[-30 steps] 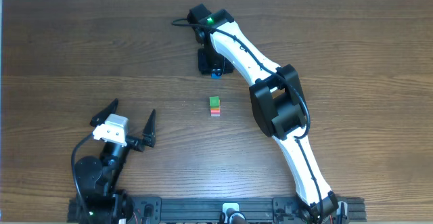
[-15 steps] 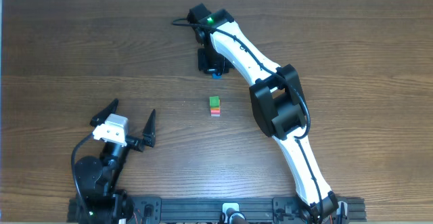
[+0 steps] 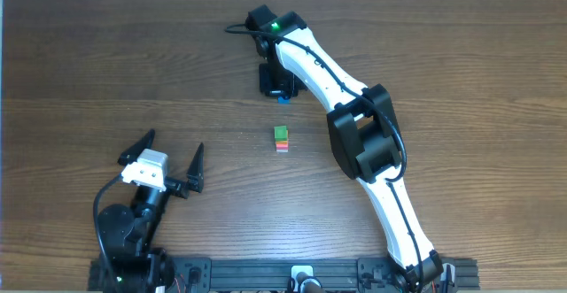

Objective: Stack Cubes

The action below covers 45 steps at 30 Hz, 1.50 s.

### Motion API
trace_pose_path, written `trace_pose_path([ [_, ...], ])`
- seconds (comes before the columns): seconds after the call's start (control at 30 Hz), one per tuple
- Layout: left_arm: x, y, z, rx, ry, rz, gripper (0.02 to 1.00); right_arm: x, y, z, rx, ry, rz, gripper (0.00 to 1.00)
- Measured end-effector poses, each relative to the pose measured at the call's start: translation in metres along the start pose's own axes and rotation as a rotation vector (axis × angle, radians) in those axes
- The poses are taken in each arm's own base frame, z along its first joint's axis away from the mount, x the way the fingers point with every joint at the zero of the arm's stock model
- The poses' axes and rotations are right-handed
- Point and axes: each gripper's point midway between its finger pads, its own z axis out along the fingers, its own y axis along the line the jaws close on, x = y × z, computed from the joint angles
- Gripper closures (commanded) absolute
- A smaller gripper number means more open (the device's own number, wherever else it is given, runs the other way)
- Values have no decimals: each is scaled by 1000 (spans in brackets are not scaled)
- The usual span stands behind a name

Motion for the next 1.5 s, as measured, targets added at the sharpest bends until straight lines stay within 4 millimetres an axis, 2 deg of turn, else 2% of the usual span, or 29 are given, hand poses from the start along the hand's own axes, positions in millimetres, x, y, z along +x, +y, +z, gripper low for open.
trace_pose_path([
  [0.13,0,0,0,0,0,0,18,3,-1,-6,2,5,0,989],
  [0.23,0,0,0,0,0,0,18,5,-2,-24,-5,-11,1,989],
  [0.33,0,0,0,0,0,0,18,6,-3,-58,-25,-57,-1,991],
  [0.43,0,0,0,0,0,0,18,12,-6,-103,-47,-119,-4,989],
  [0.5,0,0,0,0,0,0,18,23,-11,-133,-54,-147,-8,989],
  [0.6,0,0,0,0,0,0,18,49,-22,-166,-38,-139,-6,989],
  [0.7,0,0,0,0,0,0,18,72,-30,-183,-6,-118,-8,987],
  [0.83,0,0,0,0,0,0,18,99,-28,-195,30,-95,-40,987],
  [1.0,0,0,0,0,0,0,18,129,-13,-212,28,-124,-91,989],
  [1.13,0,0,0,0,0,0,18,147,-17,-216,34,-135,-90,987],
  [1.23,0,0,0,0,0,0,18,152,-19,-209,24,-145,-77,991],
  [1.5,0,0,0,0,0,0,18,147,-13,-172,6,-148,-64,989],
])
